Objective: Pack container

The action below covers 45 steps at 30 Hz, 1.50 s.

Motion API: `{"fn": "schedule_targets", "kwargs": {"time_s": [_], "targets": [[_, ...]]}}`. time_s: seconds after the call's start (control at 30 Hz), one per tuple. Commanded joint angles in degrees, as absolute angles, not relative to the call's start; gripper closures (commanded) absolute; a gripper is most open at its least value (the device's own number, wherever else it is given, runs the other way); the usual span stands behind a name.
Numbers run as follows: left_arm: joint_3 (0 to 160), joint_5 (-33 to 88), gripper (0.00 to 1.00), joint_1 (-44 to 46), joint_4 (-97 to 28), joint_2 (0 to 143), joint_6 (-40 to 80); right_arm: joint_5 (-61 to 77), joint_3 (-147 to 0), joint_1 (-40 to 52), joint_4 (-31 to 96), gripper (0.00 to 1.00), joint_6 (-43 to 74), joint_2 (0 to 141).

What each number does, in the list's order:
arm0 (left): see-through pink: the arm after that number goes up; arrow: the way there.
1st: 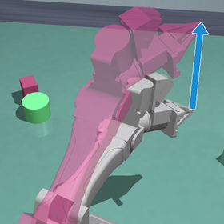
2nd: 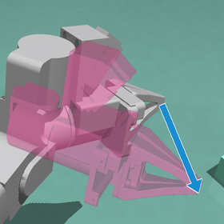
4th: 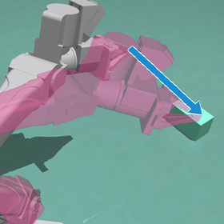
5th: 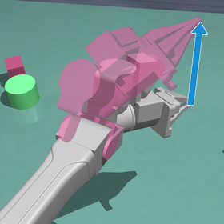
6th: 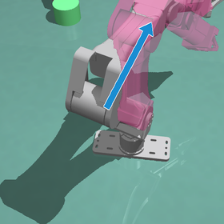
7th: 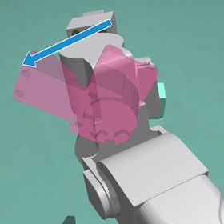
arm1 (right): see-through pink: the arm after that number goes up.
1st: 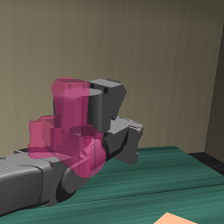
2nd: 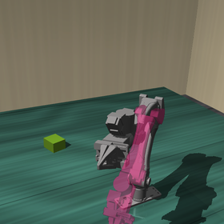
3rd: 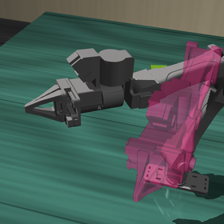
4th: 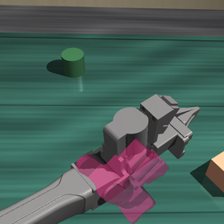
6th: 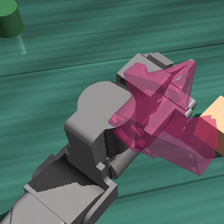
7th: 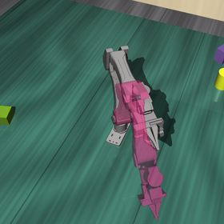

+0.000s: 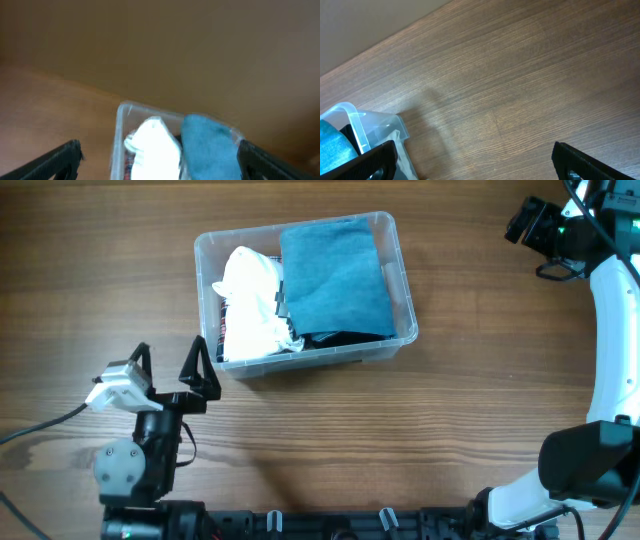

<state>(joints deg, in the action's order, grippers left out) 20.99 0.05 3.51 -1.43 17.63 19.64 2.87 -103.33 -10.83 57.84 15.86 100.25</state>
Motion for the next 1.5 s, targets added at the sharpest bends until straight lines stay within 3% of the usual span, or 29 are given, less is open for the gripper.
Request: {"fn": "schedule_targets", "kwargs": {"time_s": [0.0,0.57,0.87,1.47], "targets": [[15.3,6.6,0.00,2.1,6.8,14.4,19.7,2.1,-103.5,-10.7,57.7,0.00,16.6,100.3],[0.3,4.9,0.00,2.1,8.3,0.1,19.7,2.1,-103.5,-10.7,57.7,0.00,16.6,100.3],[0.3,3.9,0.00,2.1,-4.4,0.1,19.7,2.1,-103.5,-10.7,57.7,0.00,16.6,100.3],[0.3,3.2,0.00,2.1,-4.2,0.4,19.7,2.1,-103.5,-10.7,57.7,0.00,16.6,100.3]]}}
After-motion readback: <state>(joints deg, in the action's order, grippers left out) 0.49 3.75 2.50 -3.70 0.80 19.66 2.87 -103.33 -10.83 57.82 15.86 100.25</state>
